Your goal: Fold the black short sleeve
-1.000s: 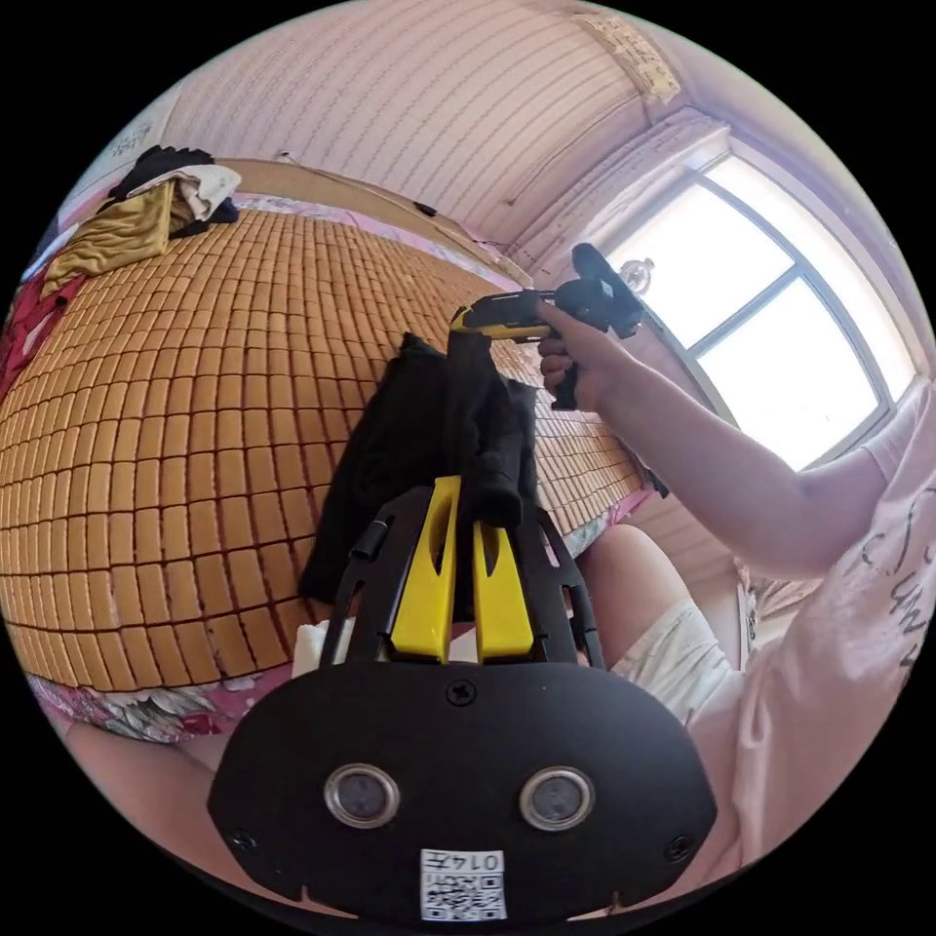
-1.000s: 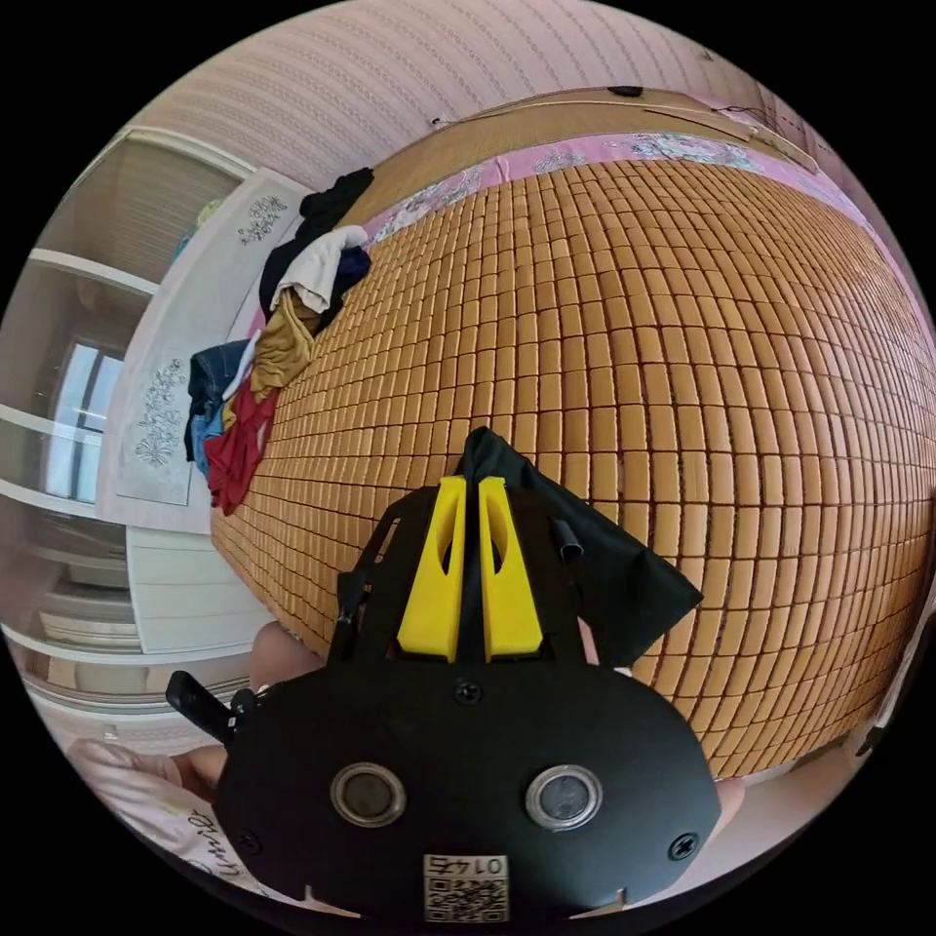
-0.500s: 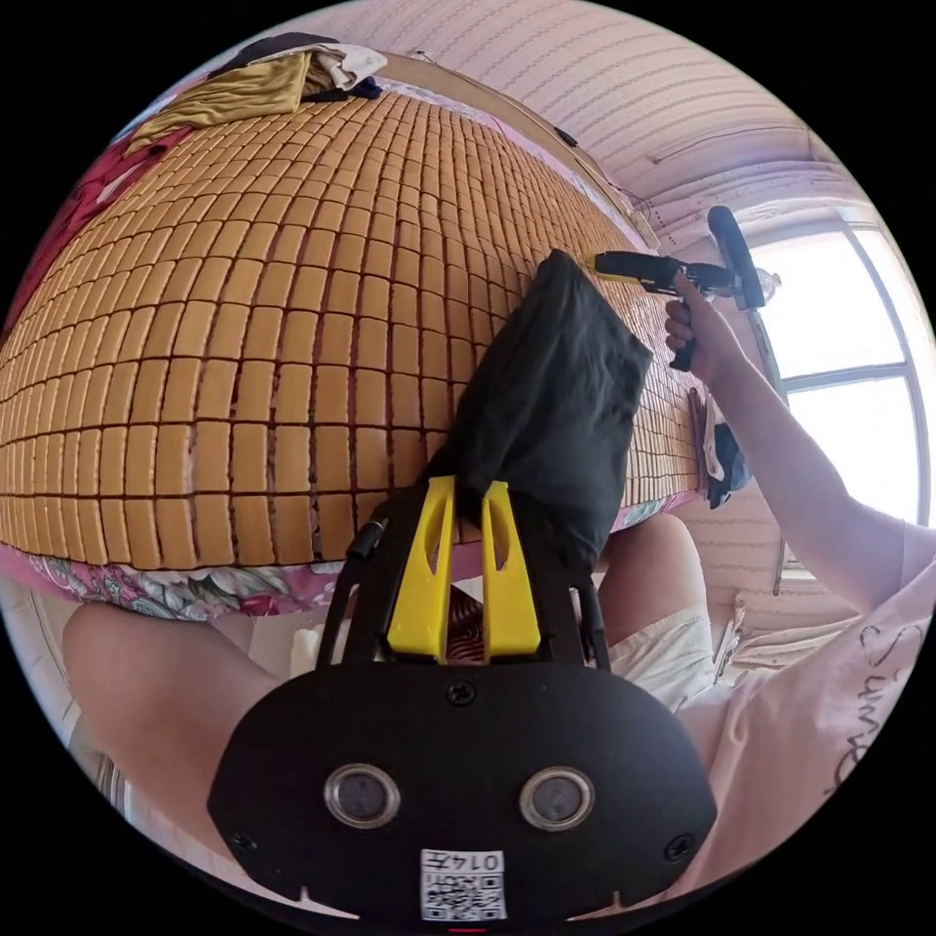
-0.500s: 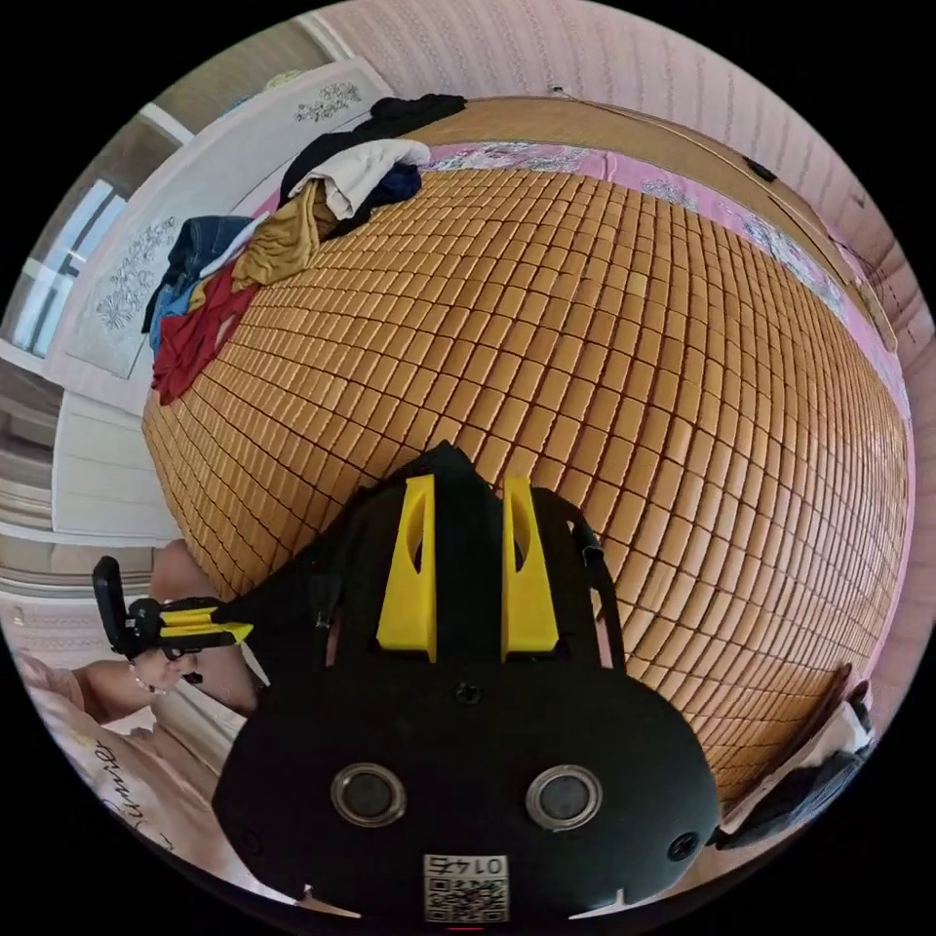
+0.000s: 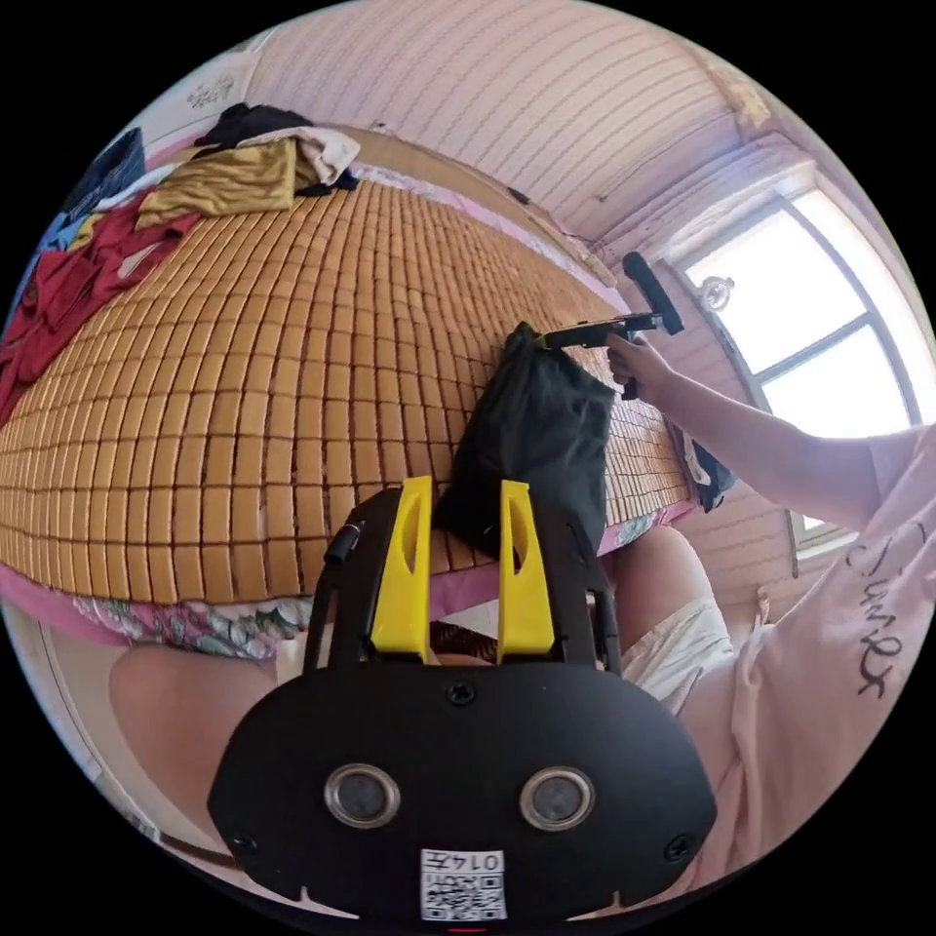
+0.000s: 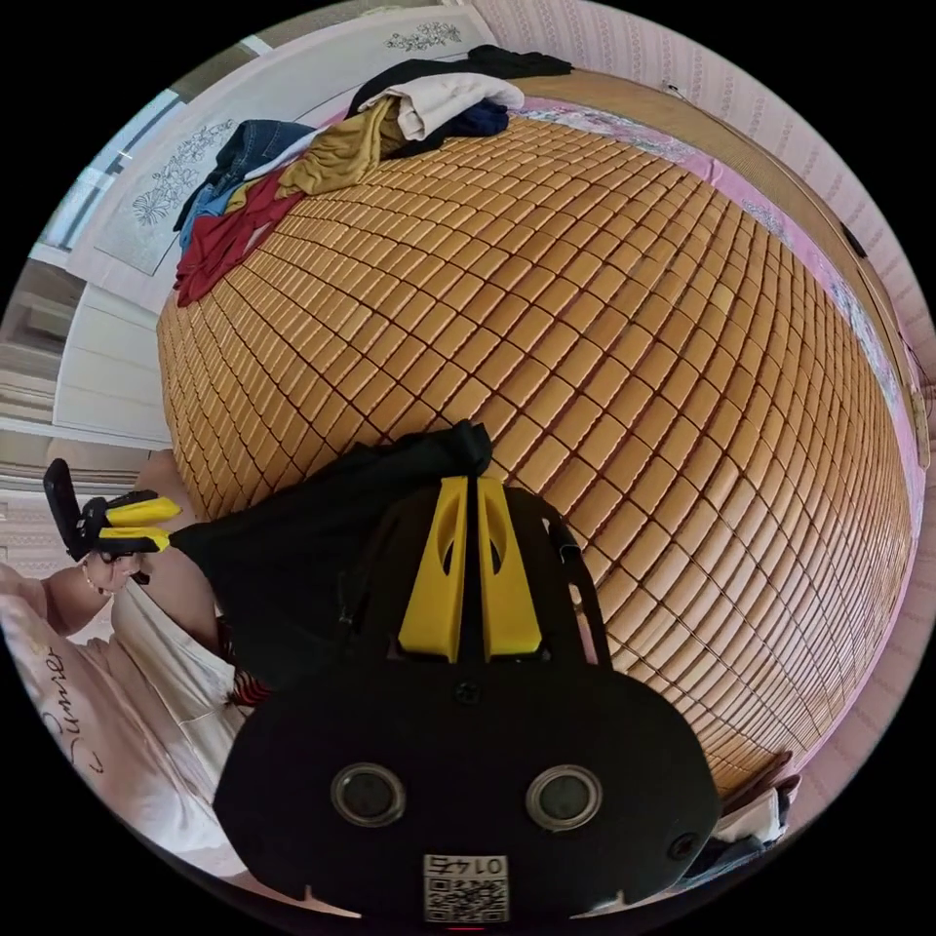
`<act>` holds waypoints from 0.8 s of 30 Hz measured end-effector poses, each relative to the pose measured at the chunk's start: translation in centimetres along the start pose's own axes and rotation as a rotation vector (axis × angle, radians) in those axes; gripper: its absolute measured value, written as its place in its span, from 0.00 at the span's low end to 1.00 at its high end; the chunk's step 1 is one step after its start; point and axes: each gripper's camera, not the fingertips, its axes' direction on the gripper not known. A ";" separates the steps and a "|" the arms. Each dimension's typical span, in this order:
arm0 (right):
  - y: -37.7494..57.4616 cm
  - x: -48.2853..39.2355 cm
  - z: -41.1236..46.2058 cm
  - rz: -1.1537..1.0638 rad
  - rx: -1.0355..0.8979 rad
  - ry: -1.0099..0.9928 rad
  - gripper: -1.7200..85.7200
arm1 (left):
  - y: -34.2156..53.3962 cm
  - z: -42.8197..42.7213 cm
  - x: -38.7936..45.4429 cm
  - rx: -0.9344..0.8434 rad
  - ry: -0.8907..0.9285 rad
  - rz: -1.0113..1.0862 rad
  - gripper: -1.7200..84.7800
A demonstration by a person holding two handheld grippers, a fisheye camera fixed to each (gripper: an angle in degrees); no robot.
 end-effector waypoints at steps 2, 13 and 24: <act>2.0 -0.9 -1.2 -0.033 0.075 -0.008 0.03 | -1.1 0.9 1.0 -0.029 -0.013 0.091 0.17; 12.0 -6.8 -5.9 -0.228 0.245 -0.001 0.02 | -5.2 1.8 4.8 -0.137 -0.061 0.440 0.21; 19.9 -10.5 -8.8 -0.367 0.345 -0.143 0.02 | -4.5 6.6 7.3 -0.197 0.075 0.408 0.25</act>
